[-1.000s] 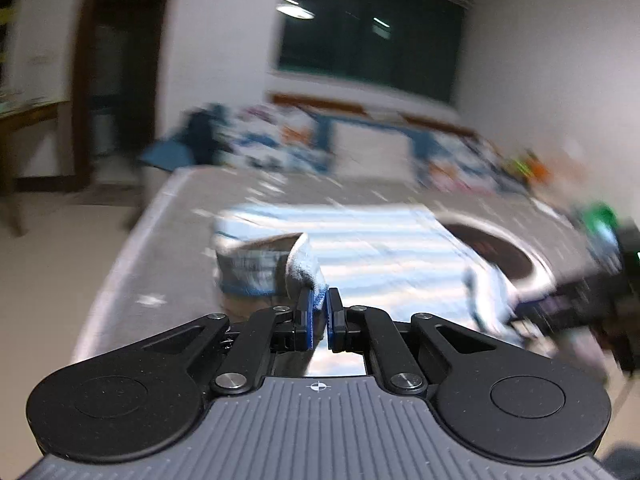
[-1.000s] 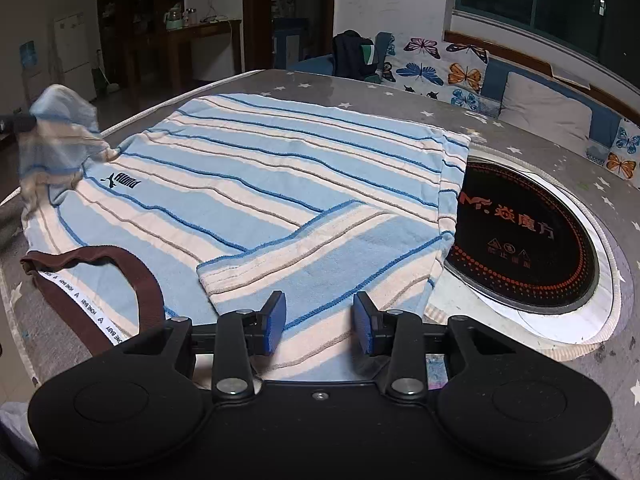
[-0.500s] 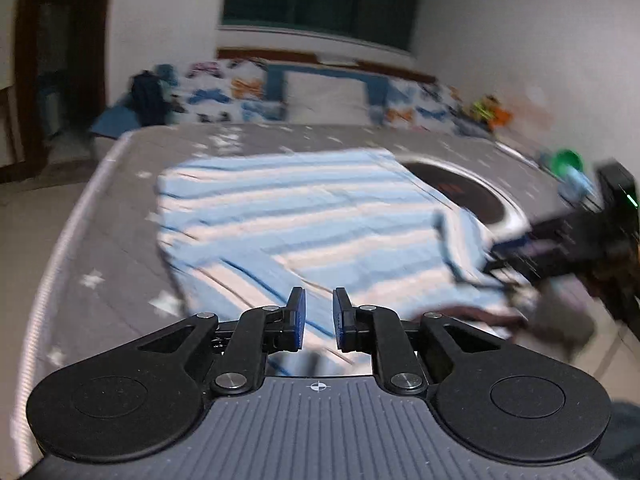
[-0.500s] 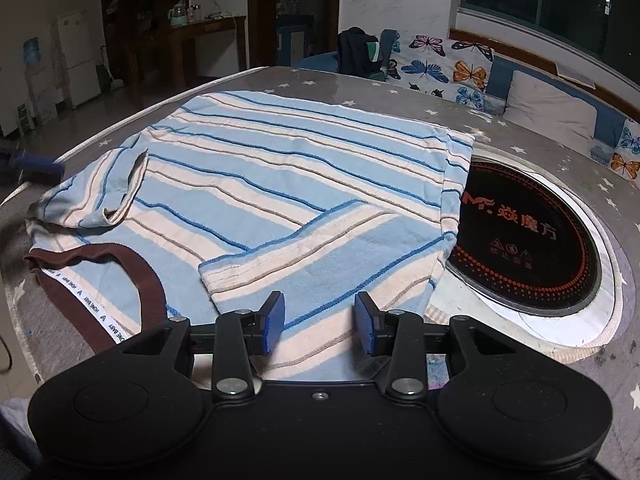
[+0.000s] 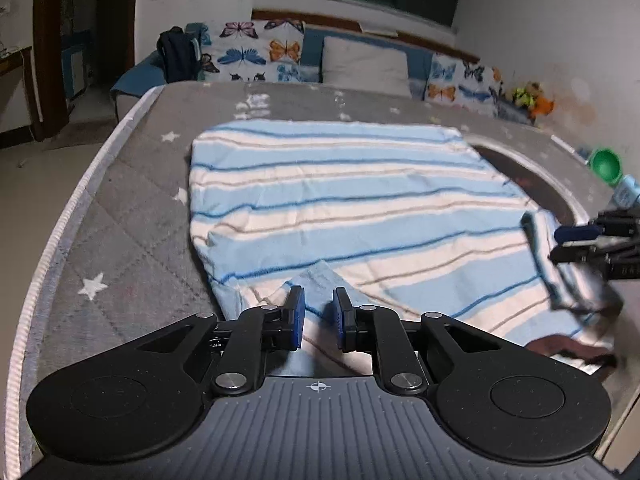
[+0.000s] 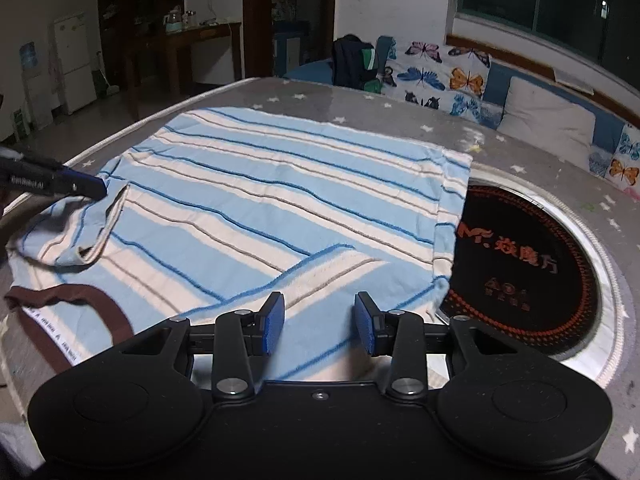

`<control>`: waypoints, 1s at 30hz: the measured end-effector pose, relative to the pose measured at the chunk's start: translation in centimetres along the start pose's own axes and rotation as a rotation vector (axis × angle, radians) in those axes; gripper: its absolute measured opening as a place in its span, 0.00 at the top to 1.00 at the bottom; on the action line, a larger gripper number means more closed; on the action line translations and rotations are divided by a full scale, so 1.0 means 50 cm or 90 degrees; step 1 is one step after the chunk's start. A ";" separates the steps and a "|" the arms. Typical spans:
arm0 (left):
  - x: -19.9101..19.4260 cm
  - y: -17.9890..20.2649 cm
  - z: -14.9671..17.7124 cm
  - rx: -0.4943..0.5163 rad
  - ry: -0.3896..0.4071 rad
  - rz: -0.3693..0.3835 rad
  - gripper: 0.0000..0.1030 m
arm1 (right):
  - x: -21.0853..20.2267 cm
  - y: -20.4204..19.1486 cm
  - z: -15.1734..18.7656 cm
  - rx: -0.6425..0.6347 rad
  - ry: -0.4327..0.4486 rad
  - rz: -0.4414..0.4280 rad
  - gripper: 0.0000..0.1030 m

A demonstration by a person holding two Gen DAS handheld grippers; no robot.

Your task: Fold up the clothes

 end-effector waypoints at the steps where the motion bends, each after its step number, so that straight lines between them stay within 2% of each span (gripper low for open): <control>1: -0.003 -0.003 -0.006 -0.008 0.002 0.014 0.78 | 0.003 0.000 0.000 0.000 -0.002 -0.001 0.59; 2: -0.008 -0.010 -0.018 -0.013 0.013 0.022 0.77 | 0.005 0.000 -0.001 0.000 -0.004 -0.001 0.58; 5: -0.007 -0.036 -0.061 -0.021 0.039 -0.009 0.72 | 0.007 0.004 0.000 -0.003 -0.009 -0.003 0.58; 10: 0.041 -0.115 -0.136 -0.114 0.051 -0.019 0.72 | 0.007 0.006 0.001 -0.004 -0.011 -0.003 0.57; 12: 0.068 -0.147 -0.163 -0.147 0.048 -0.030 0.67 | 0.008 0.006 0.001 -0.004 -0.012 -0.004 0.57; 15: 0.113 -0.193 -0.189 -0.185 0.038 -0.058 0.66 | 0.009 0.007 0.000 -0.003 -0.015 -0.007 0.57; 19: 0.154 -0.233 -0.205 -0.215 0.021 -0.070 0.61 | 0.011 0.008 -0.004 0.001 -0.016 -0.010 0.55; 22: 0.174 -0.244 -0.206 -0.234 0.010 -0.032 0.60 | 0.013 0.008 -0.005 0.003 -0.014 -0.011 0.54; 26: 0.183 -0.245 -0.214 -0.236 0.041 -0.005 0.57 | 0.015 0.007 -0.006 0.004 -0.013 -0.012 0.53; 27: 0.189 -0.248 -0.215 -0.242 0.046 0.005 0.53 | 0.015 0.007 -0.006 0.004 -0.013 -0.012 0.52; 30: 0.200 -0.257 -0.216 -0.277 0.055 0.035 0.51 | 0.016 0.006 -0.007 0.006 -0.013 -0.011 0.52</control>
Point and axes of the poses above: each gripper's, at about its wrist camera, not at the fingertips, and x roughly the way its jaws point, y to its right, z to its underside, the point moved 4 cm from there along x, roughly the way its jaws point, and after that the axes turned 1 degree about x, right-handed, at the moved point
